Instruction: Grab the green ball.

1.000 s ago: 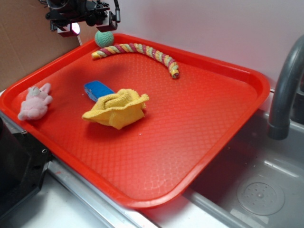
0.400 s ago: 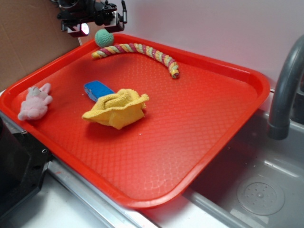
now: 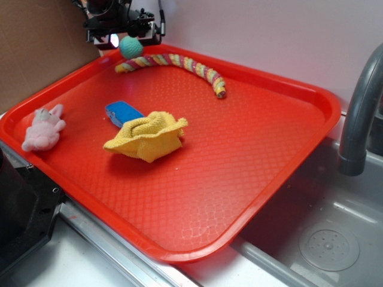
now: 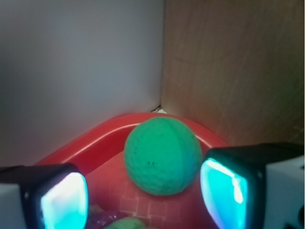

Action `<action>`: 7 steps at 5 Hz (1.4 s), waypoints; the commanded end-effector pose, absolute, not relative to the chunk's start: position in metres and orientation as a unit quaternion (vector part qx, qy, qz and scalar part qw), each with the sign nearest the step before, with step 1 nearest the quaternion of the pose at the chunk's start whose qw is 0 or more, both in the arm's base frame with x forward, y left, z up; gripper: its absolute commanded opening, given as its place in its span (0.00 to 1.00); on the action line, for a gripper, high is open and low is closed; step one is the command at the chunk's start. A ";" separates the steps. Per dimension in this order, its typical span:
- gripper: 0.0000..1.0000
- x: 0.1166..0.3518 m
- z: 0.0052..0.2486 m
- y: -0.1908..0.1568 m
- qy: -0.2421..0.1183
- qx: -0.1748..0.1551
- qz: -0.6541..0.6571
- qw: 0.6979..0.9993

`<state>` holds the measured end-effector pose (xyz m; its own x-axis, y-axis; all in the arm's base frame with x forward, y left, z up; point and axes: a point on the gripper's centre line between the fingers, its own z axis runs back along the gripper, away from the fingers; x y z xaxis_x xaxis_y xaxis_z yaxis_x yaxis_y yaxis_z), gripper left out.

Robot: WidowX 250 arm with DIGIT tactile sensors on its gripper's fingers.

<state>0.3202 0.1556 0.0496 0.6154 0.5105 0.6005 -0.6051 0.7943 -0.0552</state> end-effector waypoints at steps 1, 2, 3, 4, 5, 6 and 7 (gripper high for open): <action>1.00 0.306 0.078 0.173 -0.282 0.072 0.402 0.868; 1.00 0.311 0.070 0.175 -0.271 0.076 0.404 0.870; 1.00 0.321 0.061 0.177 -0.279 0.076 0.383 0.877; 1.00 0.328 0.051 0.182 -0.277 0.073 0.382 0.878; 0.00 0.333 0.044 0.185 -0.267 0.076 0.397 0.875; 0.00 0.332 0.044 0.184 -0.270 0.085 0.401 0.871; 0.00 0.325 0.054 0.175 -0.279 0.095 0.392 0.871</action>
